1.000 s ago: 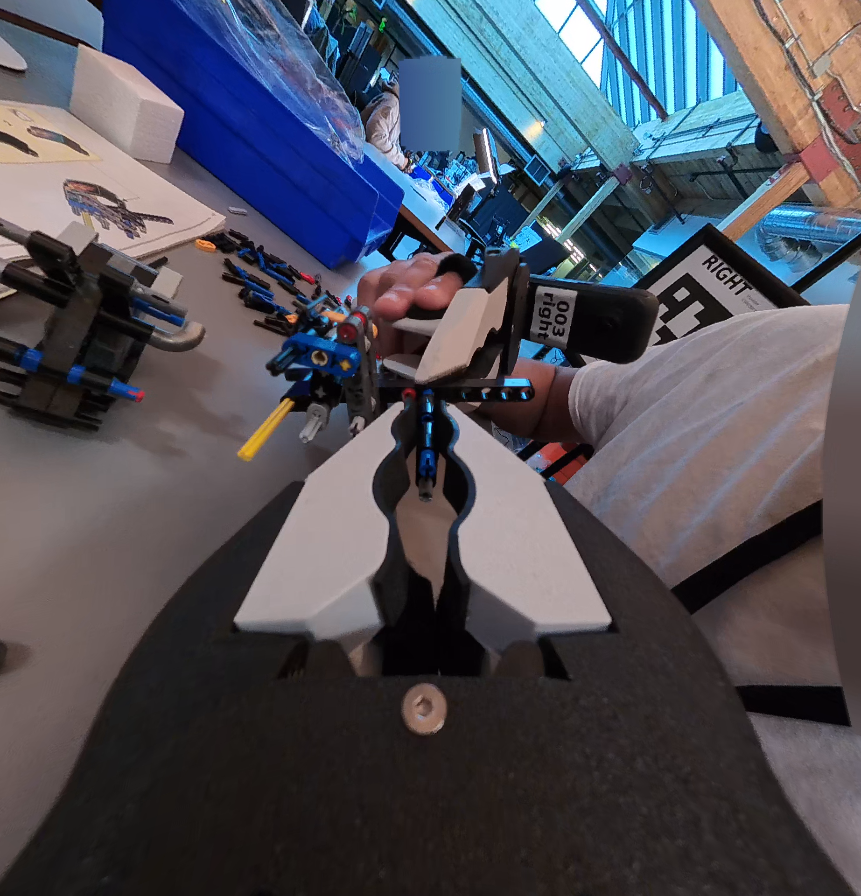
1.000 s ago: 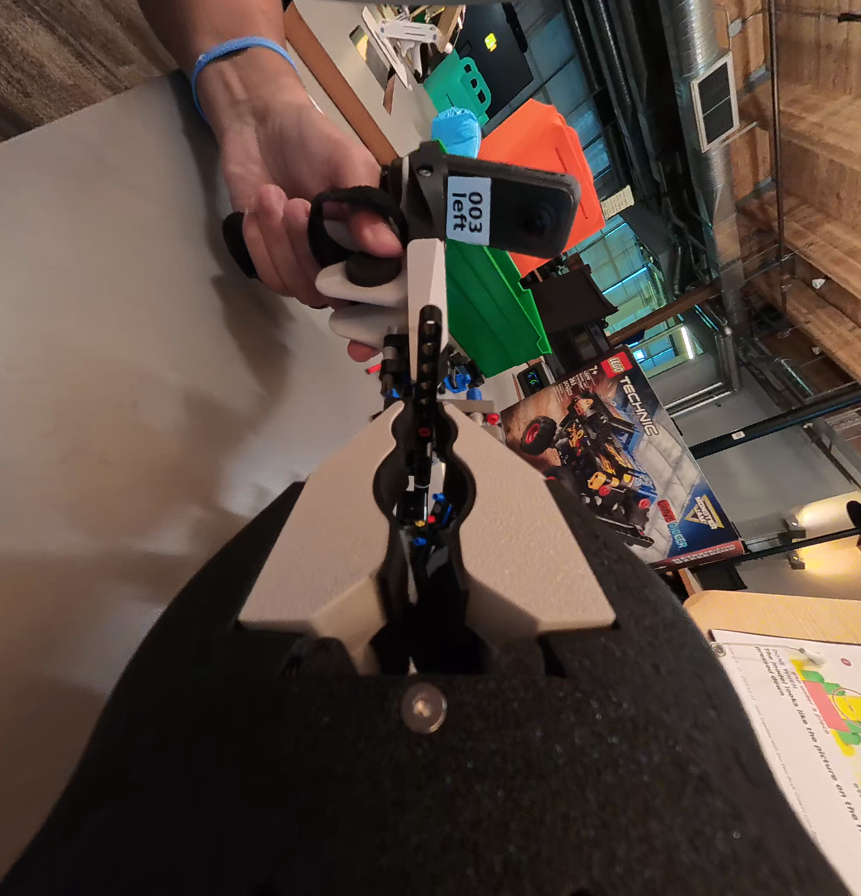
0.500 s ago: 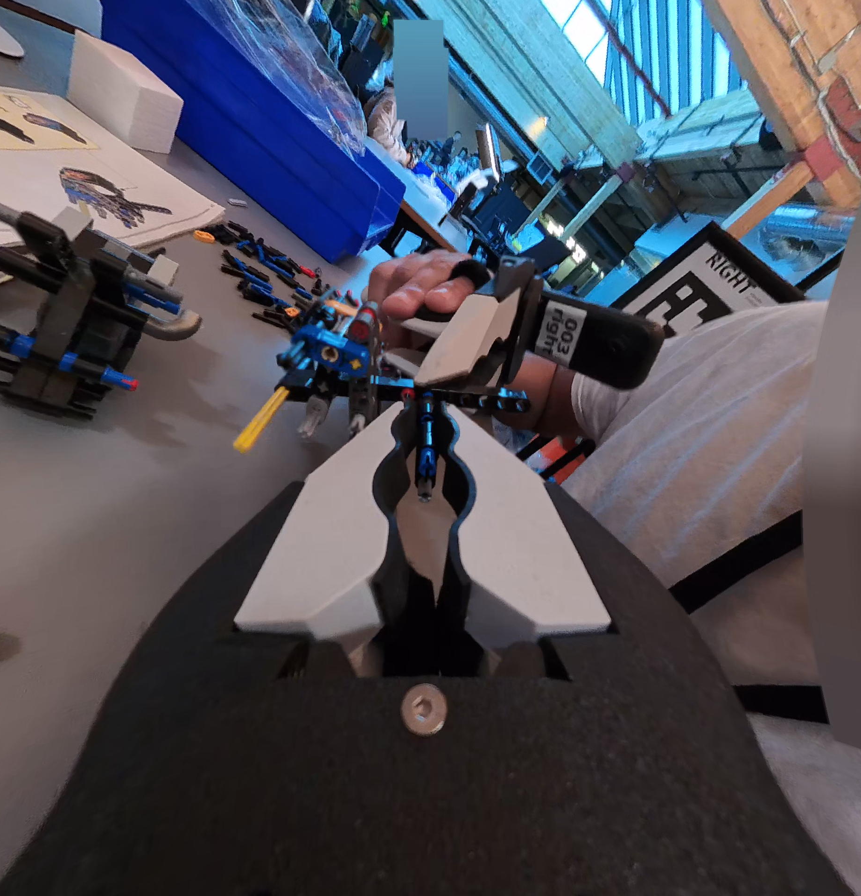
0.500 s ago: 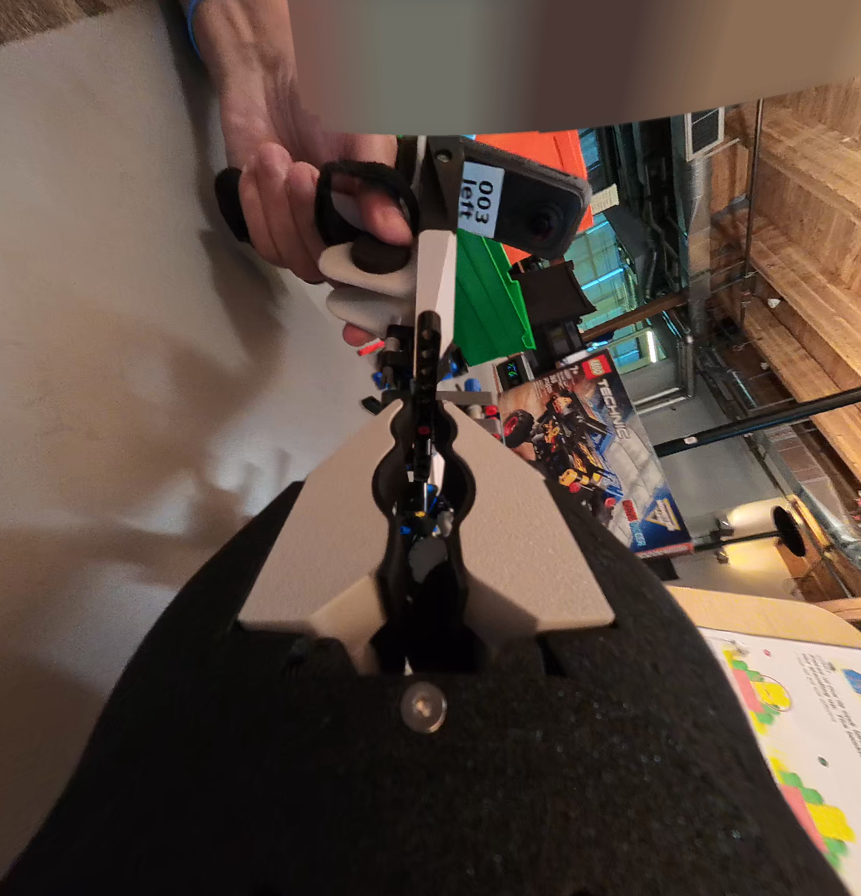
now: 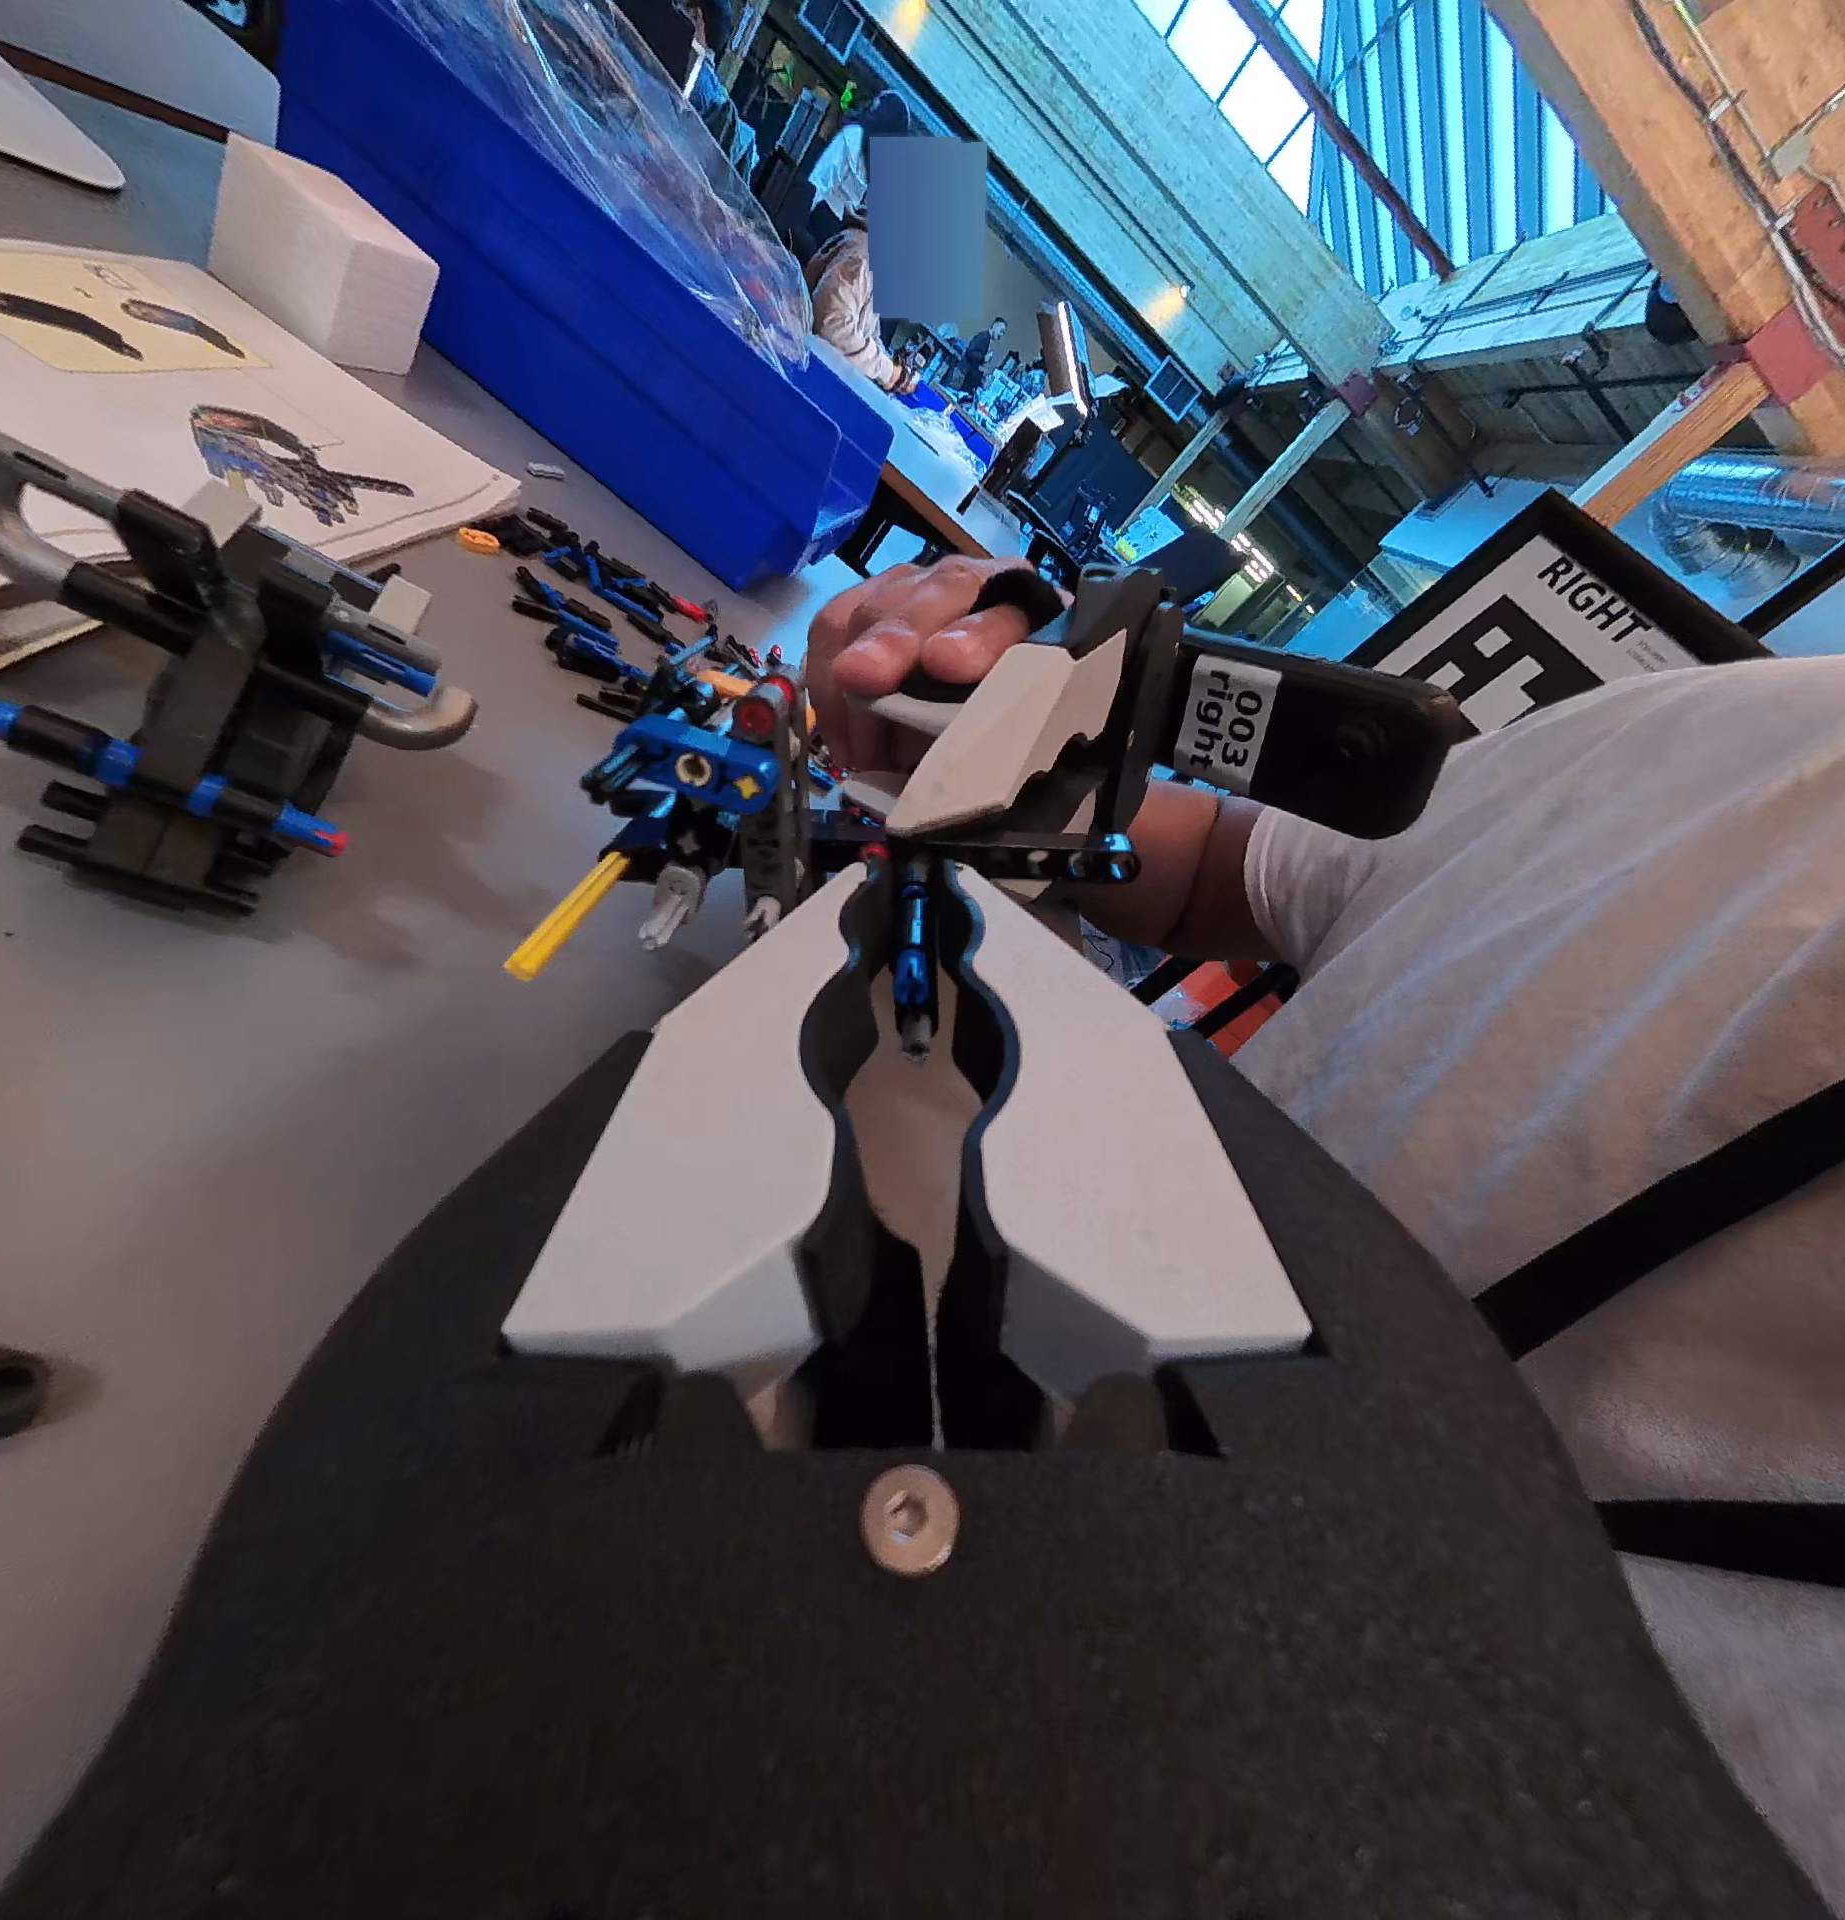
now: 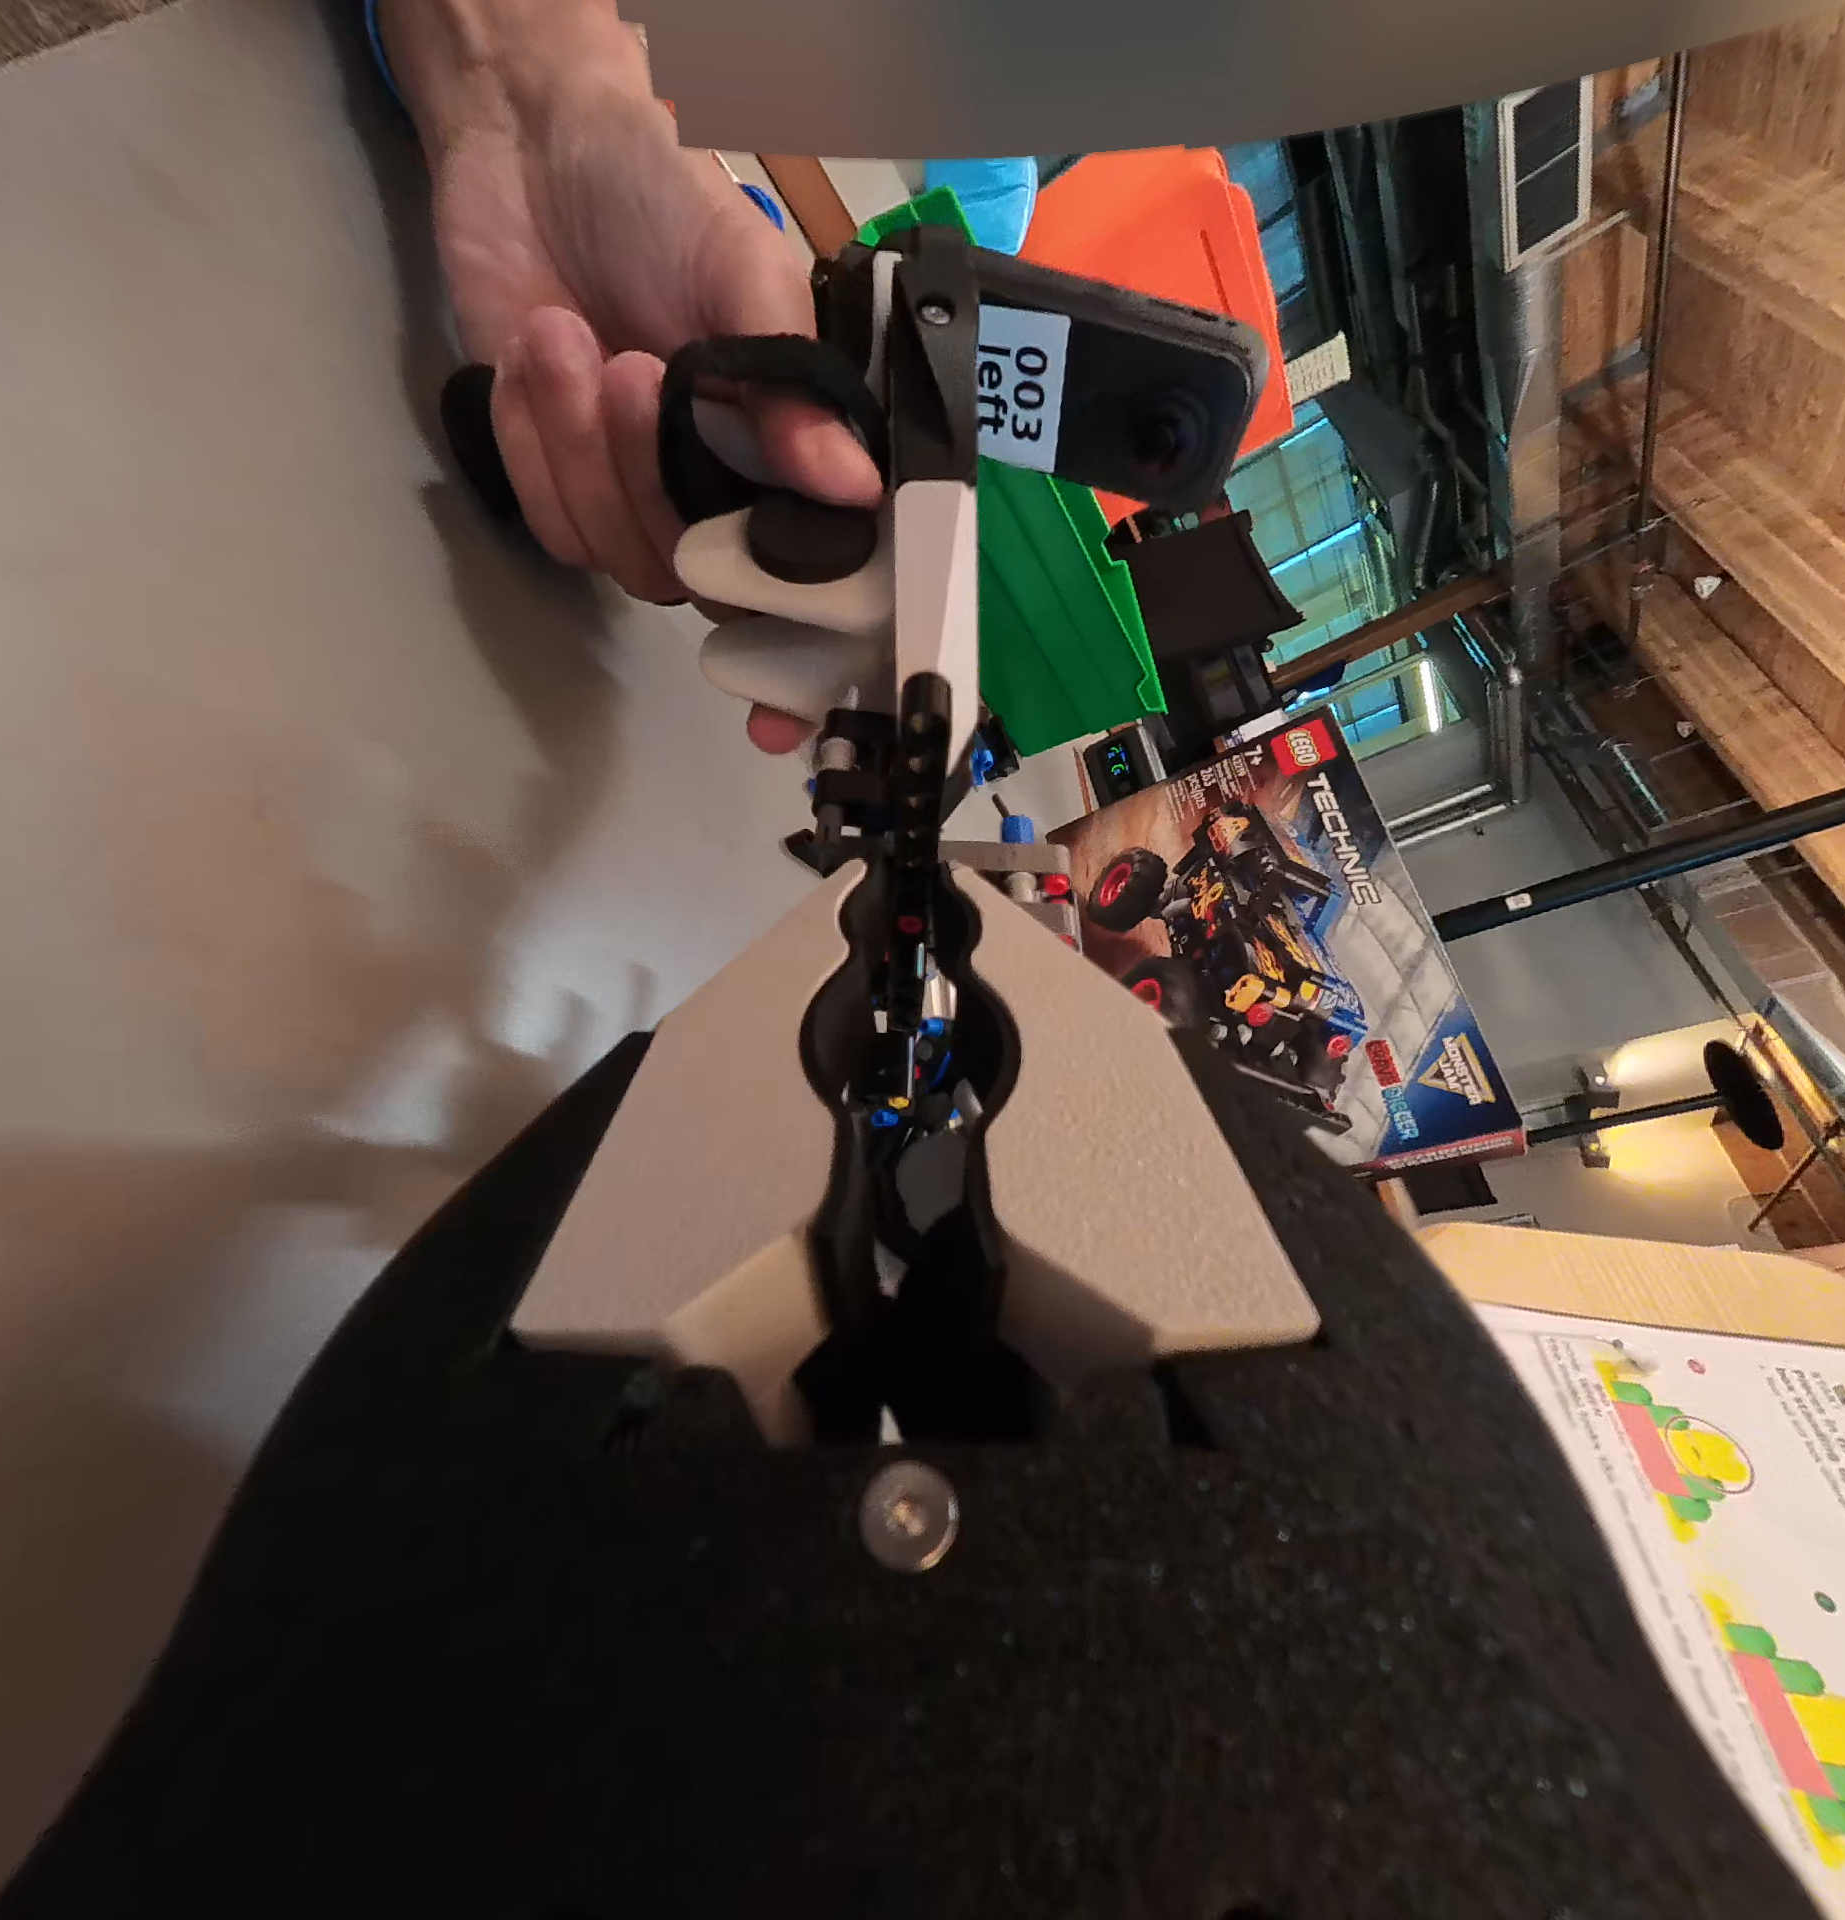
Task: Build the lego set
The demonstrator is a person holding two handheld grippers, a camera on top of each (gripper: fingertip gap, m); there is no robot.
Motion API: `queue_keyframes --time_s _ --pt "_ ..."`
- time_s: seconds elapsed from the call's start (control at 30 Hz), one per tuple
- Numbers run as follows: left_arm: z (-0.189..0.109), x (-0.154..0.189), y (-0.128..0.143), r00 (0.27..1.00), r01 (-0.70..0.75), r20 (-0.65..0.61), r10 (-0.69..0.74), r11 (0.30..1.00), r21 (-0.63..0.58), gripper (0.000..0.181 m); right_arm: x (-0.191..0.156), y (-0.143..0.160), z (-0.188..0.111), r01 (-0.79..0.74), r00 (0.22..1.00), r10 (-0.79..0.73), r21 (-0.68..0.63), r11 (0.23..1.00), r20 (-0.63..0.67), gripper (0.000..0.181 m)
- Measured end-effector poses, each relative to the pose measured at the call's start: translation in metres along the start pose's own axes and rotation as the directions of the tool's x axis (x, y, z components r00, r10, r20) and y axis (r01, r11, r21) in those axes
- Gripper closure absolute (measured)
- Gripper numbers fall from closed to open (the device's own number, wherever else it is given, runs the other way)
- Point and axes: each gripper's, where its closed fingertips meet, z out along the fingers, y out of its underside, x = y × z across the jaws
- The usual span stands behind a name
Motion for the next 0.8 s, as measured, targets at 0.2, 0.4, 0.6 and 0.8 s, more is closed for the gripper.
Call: queue_keyframes --time_s 0.2,0.4,0.6,0.8 --pt "0.0013 0.0 0.0017 0.999 -0.041 0.02 0.041 0.999 -0.029 0.176 -0.0006 -0.0007 -0.0047 -0.097 0.995 0.096 -0.013 0.995 -0.02 0.173" --pt "0.0021 -0.0021 0.0041 0.998 -0.058 0.03 0.06 0.997 -0.049 0.176 -0.0024 -0.0003 -0.0083 -0.114 0.993 0.114 -0.014 0.993 0.014 0.173" --pt "0.0021 -0.0048 0.0056 1.0 0.017 0.024 -0.017 0.999 -0.035 0.176 -0.0049 0.0013 -0.0061 0.002 1.0 -0.002 -0.068 0.998 0.001 0.176" --pt "0.0028 -0.0018 0.0051 0.998 0.062 -0.012 -0.062 0.998 -0.009 0.176 -0.0043 -0.0007 -0.0055 -0.031 0.999 0.032 -0.046 0.998 0.026 0.175"
